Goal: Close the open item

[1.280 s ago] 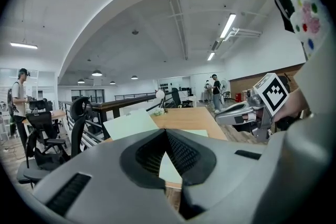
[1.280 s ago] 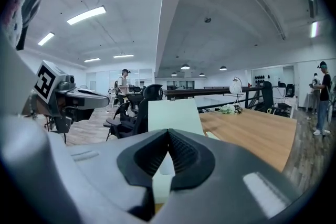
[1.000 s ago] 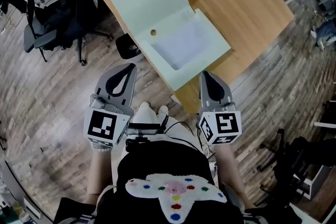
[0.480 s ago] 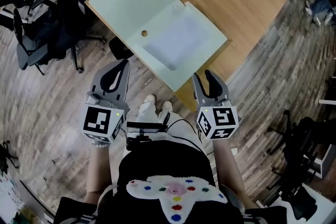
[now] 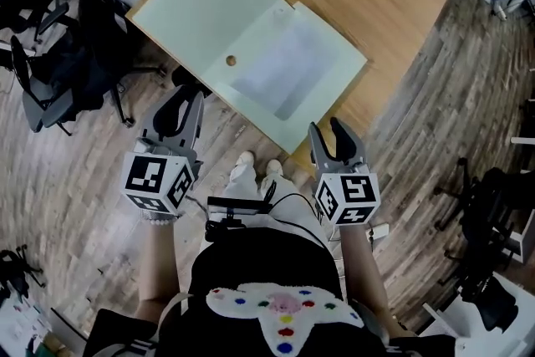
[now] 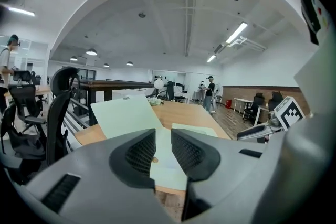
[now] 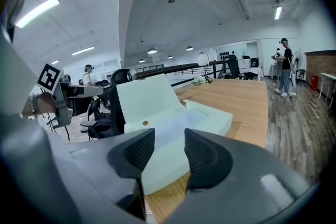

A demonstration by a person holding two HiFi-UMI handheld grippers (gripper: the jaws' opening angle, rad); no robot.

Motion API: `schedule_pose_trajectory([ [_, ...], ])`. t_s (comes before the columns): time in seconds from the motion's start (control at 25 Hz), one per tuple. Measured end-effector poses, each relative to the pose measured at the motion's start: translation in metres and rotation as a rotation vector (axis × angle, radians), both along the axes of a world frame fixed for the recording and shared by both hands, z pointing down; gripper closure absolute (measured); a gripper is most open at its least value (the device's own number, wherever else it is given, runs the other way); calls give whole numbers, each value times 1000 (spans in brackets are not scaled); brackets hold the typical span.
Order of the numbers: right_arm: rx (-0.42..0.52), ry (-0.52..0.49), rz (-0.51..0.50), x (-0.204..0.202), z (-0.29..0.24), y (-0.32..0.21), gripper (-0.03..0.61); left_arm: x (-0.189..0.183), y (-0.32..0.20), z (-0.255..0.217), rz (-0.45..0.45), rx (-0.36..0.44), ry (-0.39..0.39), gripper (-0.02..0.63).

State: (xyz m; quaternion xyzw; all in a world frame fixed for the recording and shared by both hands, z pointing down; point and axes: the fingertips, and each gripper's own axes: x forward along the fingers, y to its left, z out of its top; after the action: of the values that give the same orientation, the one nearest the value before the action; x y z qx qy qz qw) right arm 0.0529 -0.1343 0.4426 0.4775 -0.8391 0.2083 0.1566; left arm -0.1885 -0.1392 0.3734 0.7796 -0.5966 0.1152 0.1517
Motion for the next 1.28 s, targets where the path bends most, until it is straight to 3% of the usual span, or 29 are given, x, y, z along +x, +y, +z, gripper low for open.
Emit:
schedule_pose_trajectory([
  [0.4, -62, 5, 95, -14, 26, -3, 366, -68, -37, 47, -90, -94, 115, 430],
  [1.08, -188, -52, 211, -20, 71, 10, 345, -101, -89, 121, -137, -199, 335, 393],
  [1.28, -199, -58, 203, -23, 77, 13, 345, -97, -95, 126, -118, -195, 331, 394],
])
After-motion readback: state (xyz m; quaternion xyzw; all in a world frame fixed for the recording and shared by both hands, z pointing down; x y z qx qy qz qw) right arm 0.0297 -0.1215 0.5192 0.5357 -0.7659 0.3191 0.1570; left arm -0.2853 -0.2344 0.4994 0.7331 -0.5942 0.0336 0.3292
